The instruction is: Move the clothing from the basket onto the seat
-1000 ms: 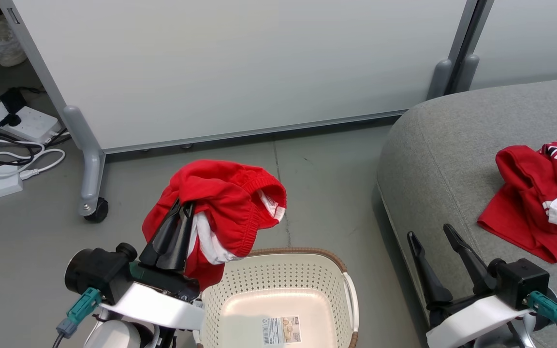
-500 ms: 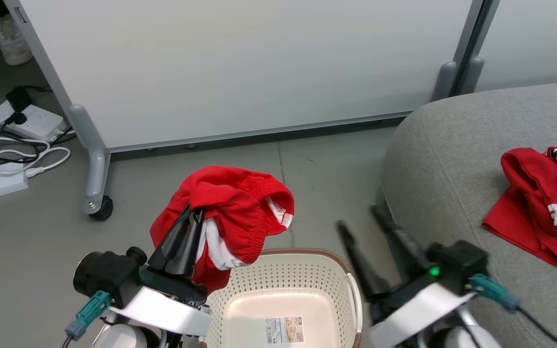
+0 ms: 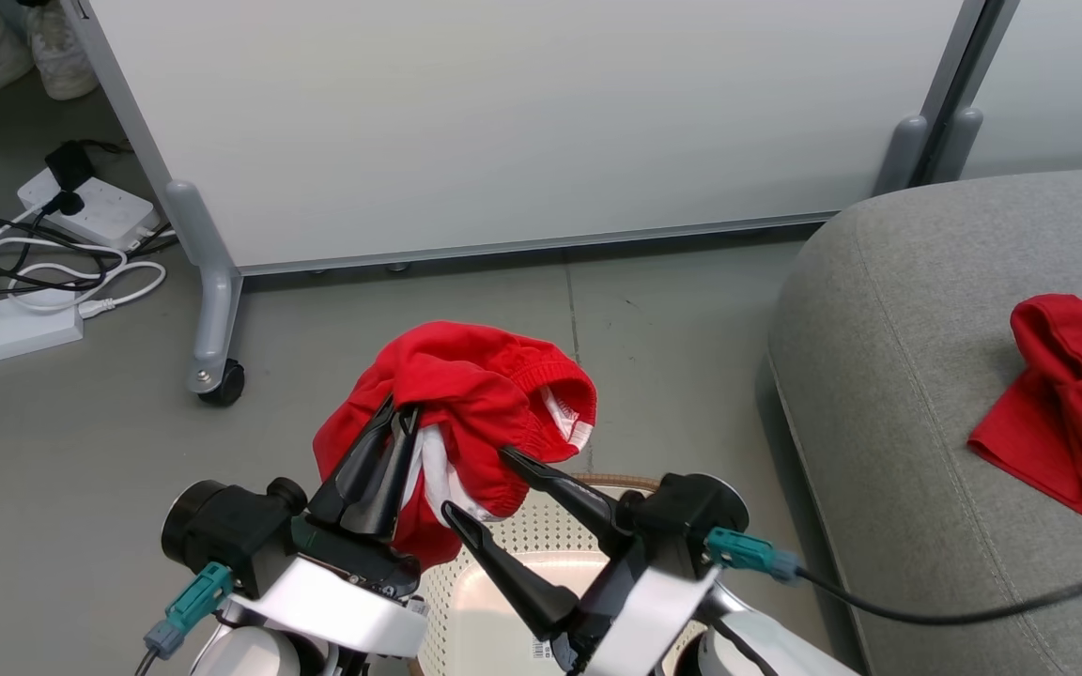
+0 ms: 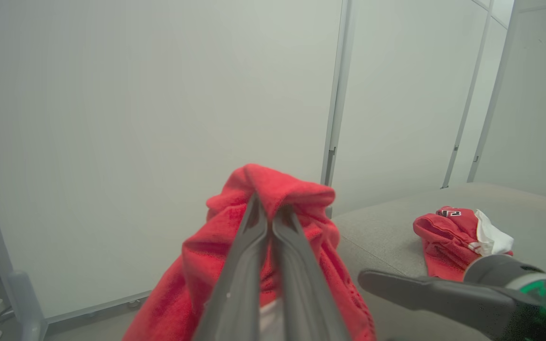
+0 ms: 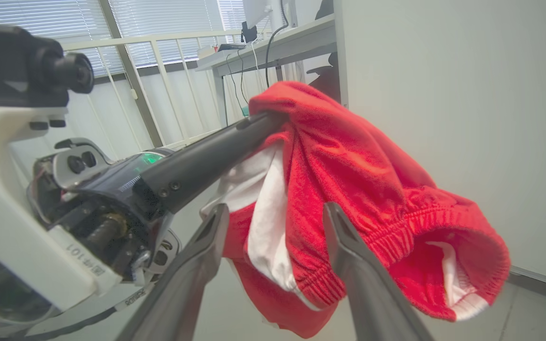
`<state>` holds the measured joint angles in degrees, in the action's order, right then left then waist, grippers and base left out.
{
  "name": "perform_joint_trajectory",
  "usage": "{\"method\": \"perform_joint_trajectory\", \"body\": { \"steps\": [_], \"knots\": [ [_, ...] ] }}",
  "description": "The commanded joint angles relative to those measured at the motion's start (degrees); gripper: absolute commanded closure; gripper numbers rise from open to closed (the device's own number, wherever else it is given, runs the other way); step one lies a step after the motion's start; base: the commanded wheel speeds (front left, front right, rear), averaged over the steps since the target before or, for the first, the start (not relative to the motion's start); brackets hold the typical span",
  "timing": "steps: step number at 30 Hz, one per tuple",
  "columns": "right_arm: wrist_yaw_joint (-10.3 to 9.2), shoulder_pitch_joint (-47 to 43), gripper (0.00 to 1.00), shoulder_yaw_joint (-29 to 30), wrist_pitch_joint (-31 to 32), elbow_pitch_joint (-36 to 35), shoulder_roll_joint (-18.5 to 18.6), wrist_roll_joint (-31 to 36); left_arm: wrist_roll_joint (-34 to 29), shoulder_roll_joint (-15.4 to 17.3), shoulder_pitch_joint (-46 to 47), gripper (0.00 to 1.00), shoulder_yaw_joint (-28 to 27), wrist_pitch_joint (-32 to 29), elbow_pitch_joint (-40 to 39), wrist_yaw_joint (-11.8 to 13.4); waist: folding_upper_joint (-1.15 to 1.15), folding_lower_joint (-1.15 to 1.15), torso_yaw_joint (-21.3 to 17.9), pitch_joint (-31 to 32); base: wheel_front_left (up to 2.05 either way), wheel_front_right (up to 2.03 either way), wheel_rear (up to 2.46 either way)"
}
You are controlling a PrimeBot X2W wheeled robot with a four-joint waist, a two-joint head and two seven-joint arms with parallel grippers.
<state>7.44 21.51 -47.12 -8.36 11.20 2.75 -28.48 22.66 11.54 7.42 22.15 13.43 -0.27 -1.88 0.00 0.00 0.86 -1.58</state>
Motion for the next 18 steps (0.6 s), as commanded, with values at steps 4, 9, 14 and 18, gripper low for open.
{"method": "perform_joint_trajectory", "body": {
  "steps": [4, 9, 14, 18],
  "knots": [
    [0.1, 5.01, 0.0, -3.02, -2.23, 5.88, 0.28, -2.82, -0.47, 0.08, 0.83, 1.0, 0.44, -0.02, -0.51, -0.15, 0.0, 0.0, 0.51, 0.11, 0.0, 0.0, 0.0],
    [0.1, 8.33, 0.62, -5.13, -3.48, 9.59, 0.3, -5.49, -0.38, 0.02, 0.7, 1.0, 0.91, 0.03, -0.67, -0.26, 0.0, 0.0, 0.7, -0.03, 0.0, 0.0, 0.0],
    [0.1, 11.44, 1.0, -7.99, -4.24, 12.83, 0.28, -8.34, -0.17, -0.01, 1.15, 1.0, 1.33, 0.16, -0.57, -0.49, 0.0, 0.0, 1.0, -0.2, 0.0, 0.0, 0.0],
    [0.1, 12.63, 1.0, -9.25, -5.03, 14.47, 0.28, -10.11, -0.18, -0.02, 1.12, 1.0, 1.43, 0.31, -0.57, -0.35, 0.0, 0.0, 1.15, 0.02, 0.0, 0.0, 0.0]
  ]
}}
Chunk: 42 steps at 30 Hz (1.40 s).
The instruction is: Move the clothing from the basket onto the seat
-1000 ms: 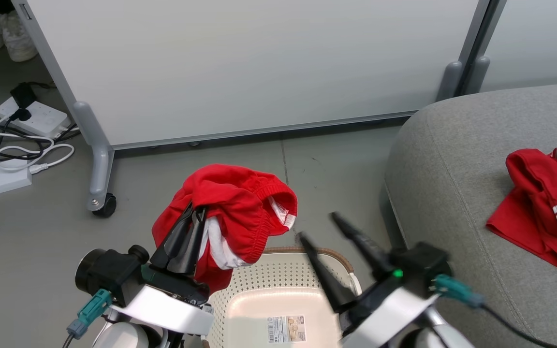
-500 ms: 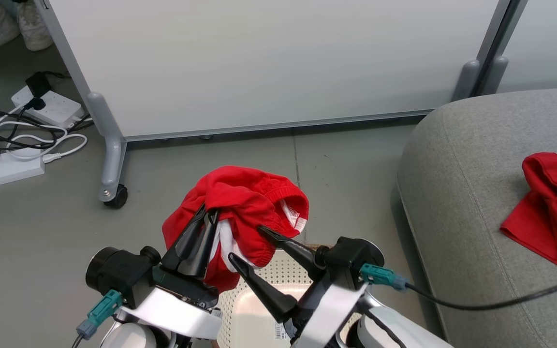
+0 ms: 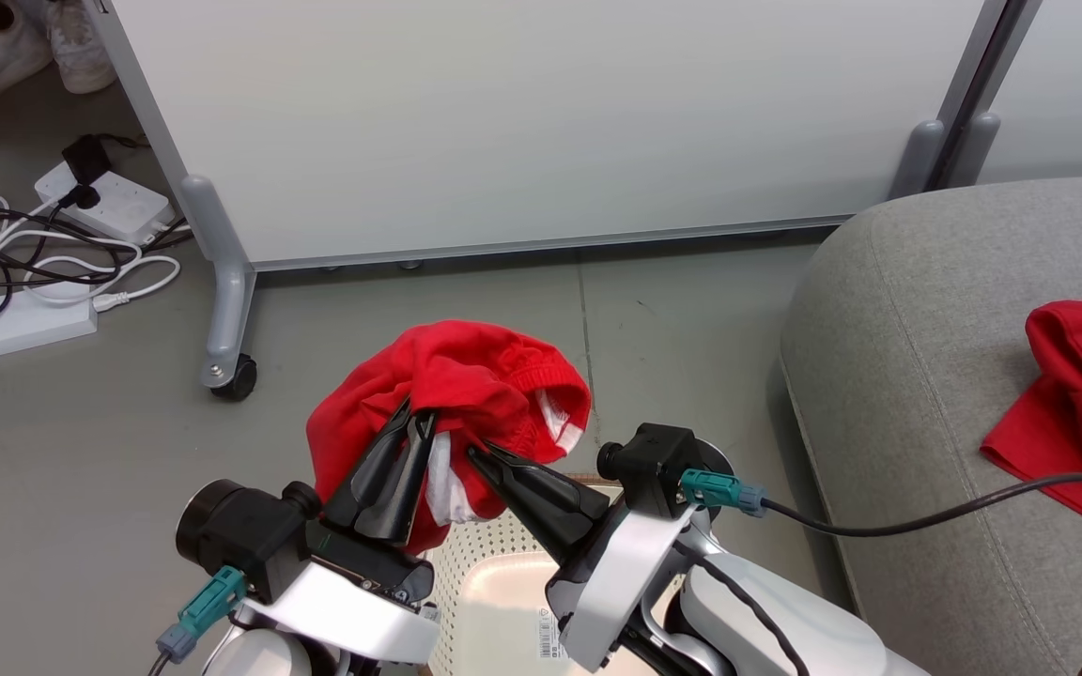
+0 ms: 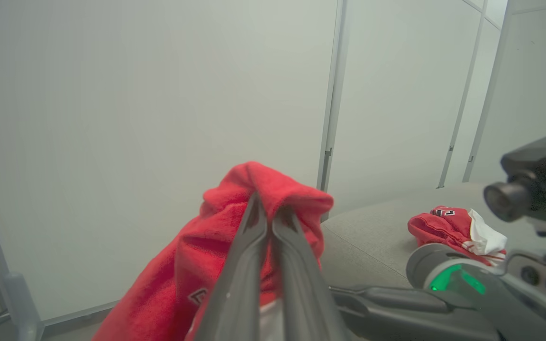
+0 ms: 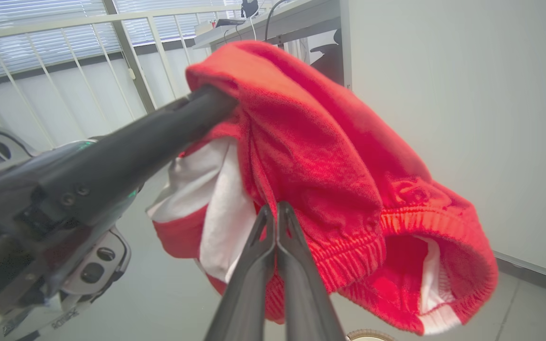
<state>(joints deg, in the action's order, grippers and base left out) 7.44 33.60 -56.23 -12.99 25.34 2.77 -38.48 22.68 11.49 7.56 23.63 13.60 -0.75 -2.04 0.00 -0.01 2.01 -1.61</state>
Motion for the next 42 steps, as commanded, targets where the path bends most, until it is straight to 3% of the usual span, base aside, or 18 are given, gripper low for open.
{"method": "perform_joint_trajectory", "body": {
  "steps": [1, 2, 3, 5, 6, 14, 23, 30, 42],
  "knots": [
    [0.1, 0.81, 1.0, -0.27, -0.59, 0.61, 0.27, -0.51, -0.17, 0.03, 0.94, 1.0, -0.04, 0.19, -0.09, -0.14, 0.0, 0.01, 0.03, 0.11, 0.0, 0.0, 0.0],
    [0.1, 1.05, 1.0, -0.41, -0.8, 0.84, 0.27, -0.91, -0.18, 0.02, 0.9, 1.0, -0.03, 0.27, -0.13, -0.08, 0.0, 0.01, 0.04, 0.22, 0.0, 0.0, 0.0],
    [0.1, 1.16, 1.0, -0.46, -0.94, 0.92, 0.26, -1.38, -0.15, -0.06, 0.84, 0.92, -0.13, 0.39, -0.21, 0.07, 0.0, 0.01, 0.05, 0.33, 0.0, 0.0, 0.0],
    [0.1, 1.51, 1.0, -0.26, -1.42, 1.36, 0.27, -2.05, -0.45, -0.12, 0.86, 0.4, -0.36, 0.59, -0.34, 0.54, 0.0, 0.01, 0.08, 0.42, 0.0, 0.0, 0.0],
    [0.1, 1.61, 1.0, 0.07, -1.47, 1.54, 0.28, -2.46, -0.71, -0.17, 1.04, 0.0, -0.38, 0.64, -0.55, 0.64, 0.0, 0.01, 0.1, 0.45, 0.0, 0.0, 0.0],
    [0.1, 2.89, 1.0, 6.44, -2.29, 3.18, 0.3, -2.67, -2.72, 0.7, 0.82, 0.0, 1.72, 0.82, -2.31, -0.44, 0.0, 0.01, 0.04, 0.67, 0.0, 0.0, 0.0],
    [0.1, -0.43, 1.0, 16.37, -2.33, 4.72, 0.28, 2.1, -4.07, 2.86, 1.06, 0.0, 9.88, -4.17, -1.33, -3.9, 0.0, 0.01, -0.89, 0.8, 0.0, 0.0, 0.0],
    [0.1, -3.51, 1.0, 20.09, -2.28, 6.66, 0.28, 4.68, -3.66, 5.33, 0.48, 0.0, 13.81, -6.03, 0.68, -4.82, 0.0, 0.01, -4.13, 0.65, 0.0, 0.0, 0.0],
    [0.1, -7.58, 1.0, 25.9, -2.27, 7.71, 0.27, 8.61, -3.64, 7.82, 0.64, 0.0, 14.4, -5.44, 0.8, -4.61, 0.0, 0.01, -12.18, -1.32, 0.0, 0.0, 0.0]
  ]
}}
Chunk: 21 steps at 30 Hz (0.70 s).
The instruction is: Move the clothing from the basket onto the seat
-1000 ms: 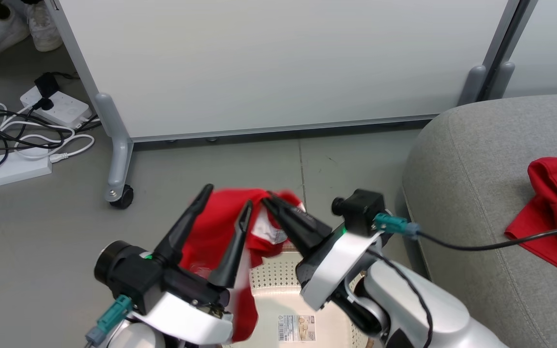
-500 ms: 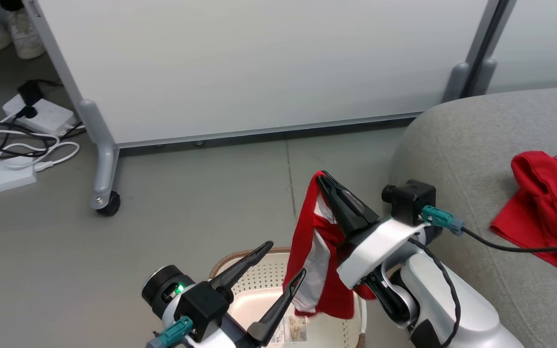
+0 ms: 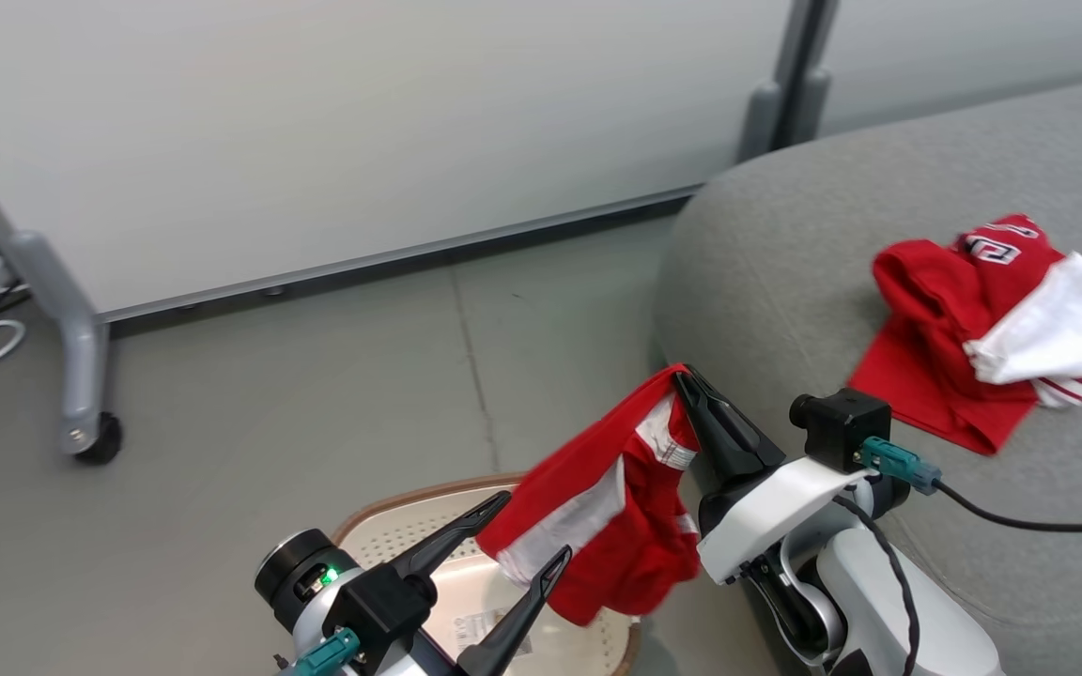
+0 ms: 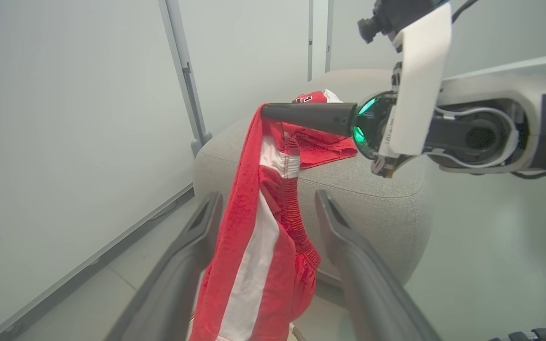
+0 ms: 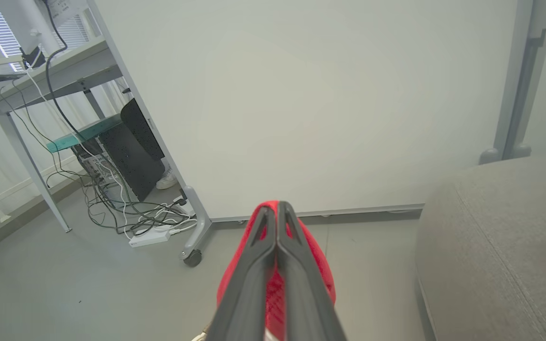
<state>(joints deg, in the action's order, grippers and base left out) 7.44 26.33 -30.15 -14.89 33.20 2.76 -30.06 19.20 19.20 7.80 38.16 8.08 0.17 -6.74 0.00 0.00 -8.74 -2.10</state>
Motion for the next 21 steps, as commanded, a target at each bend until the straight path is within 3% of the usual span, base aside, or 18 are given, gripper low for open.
{"method": "perform_joint_trajectory", "body": {
  "steps": [1, 13, 21],
  "knots": [
    [0.1, -0.44, 1.0, 0.15, -0.34, -0.3, 0.28, 0.47, -0.16, 0.3, 0.52, 0.0, -0.06, 0.08, -0.23, 0.15, 0.0, 0.0, -2.35, -1.13, 0.0, 0.0, 0.0],
    [0.1, -1.26, 1.0, 3.49, -0.33, -3.8, 0.26, 3.21, -0.38, 3.05, 1.98, 0.0, 0.3, -1.01, -2.57, 0.35, 0.0, 0.0, -16.0, -5.41, 0.0, 0.0, 0.0],
    [0.1, 2.6, 1.0, 7.47, -0.34, -7.49, 0.25, 5.24, -0.86, 4.91, 3.86, 0.0, -0.06, -2.1, -5.48, 0.58, 0.0, 0.0, -21.14, -8.54, 0.0, 0.0, 0.0]
  ]
}}
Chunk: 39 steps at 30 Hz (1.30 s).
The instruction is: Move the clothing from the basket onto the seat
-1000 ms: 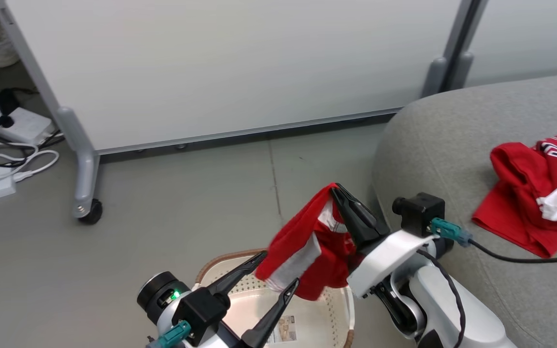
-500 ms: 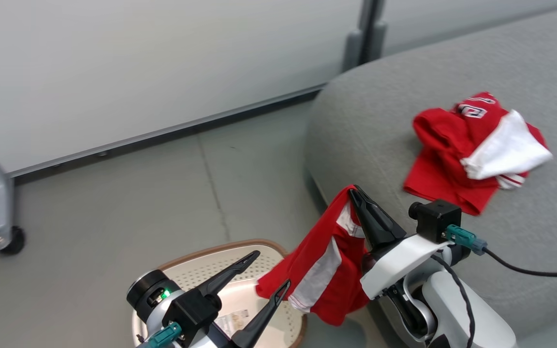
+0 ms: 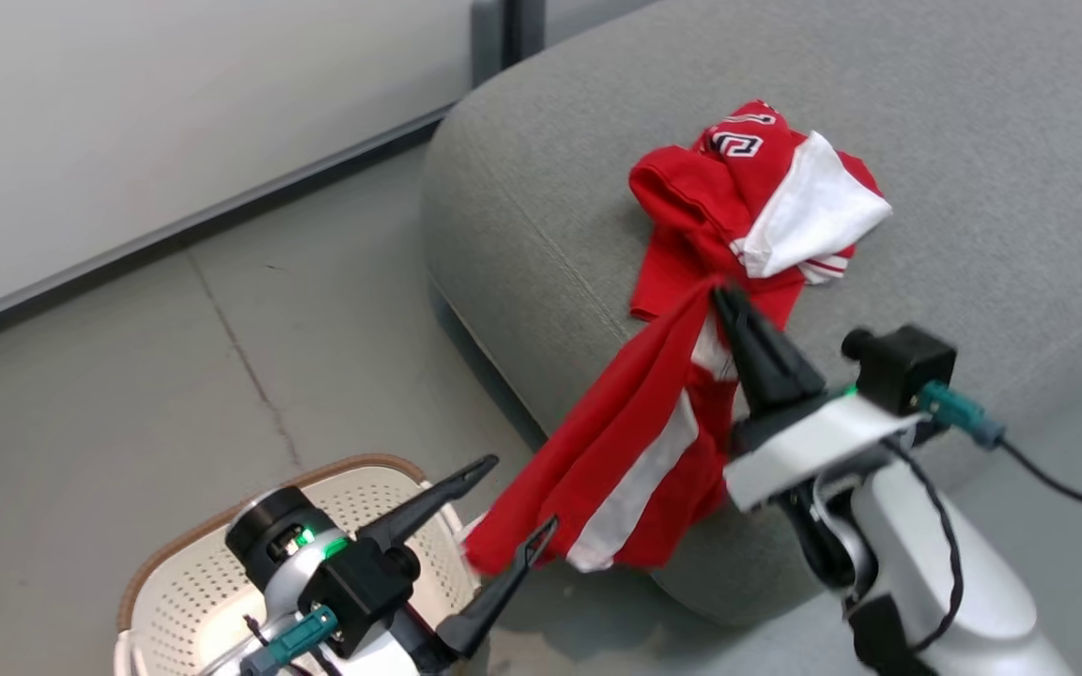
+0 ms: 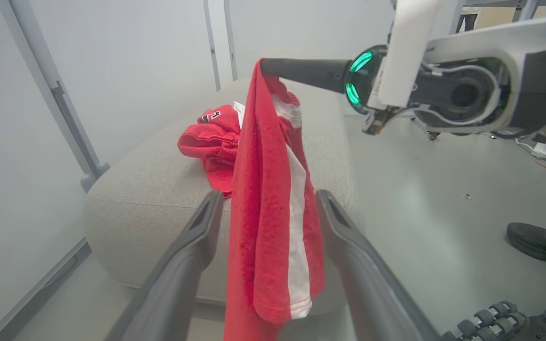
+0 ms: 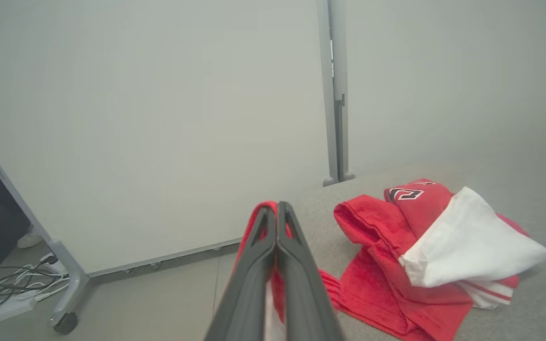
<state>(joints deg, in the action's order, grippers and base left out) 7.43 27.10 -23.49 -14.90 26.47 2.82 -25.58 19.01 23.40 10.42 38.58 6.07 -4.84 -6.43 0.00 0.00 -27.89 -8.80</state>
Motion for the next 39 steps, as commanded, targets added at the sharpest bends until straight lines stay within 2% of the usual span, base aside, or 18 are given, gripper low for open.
{"method": "perform_joint_trajectory", "body": {
  "steps": [1, 6, 12, 15, 23, 28, 34, 39],
  "knots": [
    [0.12, 2.85, 1.0, 1.77, -0.33, -1.22, 0.24, 1.26, -0.67, 0.88, 1.43, 0.0, -0.5, -0.23, -0.95, 0.28, 0.0, 0.0, -2.42, -2.22, 0.0, 0.0, 0.0],
    [0.12, 11.64, 1.0, 8.84, 0.75, -3.43, 0.19, 5.28, -1.1, 2.55, 3.58, 0.0, -1.21, -1.2, -3.43, 0.18, 0.0, 0.0, -3.48, -4.5, 0.0, 0.0, 0.0],
    [0.11, 24.82, 1.0, 19.31, 3.87, -4.46, 2.02, 8.69, -1.24, 4.52, 6.92, 0.0, -2.28, -2.05, -6.38, -0.19, 0.0, 0.0, -2.43, -7.63, 0.0, 0.0, 0.0],
    [0.11, 31.5, 1.0, 23.96, 4.65, -3.02, 3.73, 9.44, -1.24, 5.37, 8.33, 0.0, -2.84, -2.33, -7.58, -0.27, 0.0, 0.0, -1.49, -9.39, 0.0, 0.0, 0.0],
    [0.11, 42.97, 1.0, 30.76, 2.84, 3.82, 8.33, 10.59, -1.57, 7.67, 12.15, 0.0, -3.13, -3.38, -10.4, -0.58, 0.0, 0.0, 2.33, -15.16, 0.0, 0.0, 0.0],
    [0.12, 44.57, 1.0, 33.2, 0.64, 10.61, 10.23, 11.46, -1.82, 9.63, 15.21, 0.0, -3.18, -3.95, -12.21, -0.8, 0.0, 0.0, 4.58, -20.42, 0.0, 0.0, 0.0],
    [0.13, 41.09, 1.0, 35.05, -0.14, 18.91, 9.03, 11.97, -1.53, 11.71, 17.3, 0.0, -3.72, -4.14, -13.39, -0.92, 0.0, 0.0, 5.35, -24.96, 0.0, 0.0, 0.0],
    [0.12, 36.33, 1.0, 35.93, -0.39, 24.32, 7.1, 12.27, -1.11, 12.15, 17.23, 0.0, -3.78, -3.45, -12.81, -0.89, 0.0, 0.0, 5.44, -25.89, 0.0, 0.0, 0.0]
  ]
}}
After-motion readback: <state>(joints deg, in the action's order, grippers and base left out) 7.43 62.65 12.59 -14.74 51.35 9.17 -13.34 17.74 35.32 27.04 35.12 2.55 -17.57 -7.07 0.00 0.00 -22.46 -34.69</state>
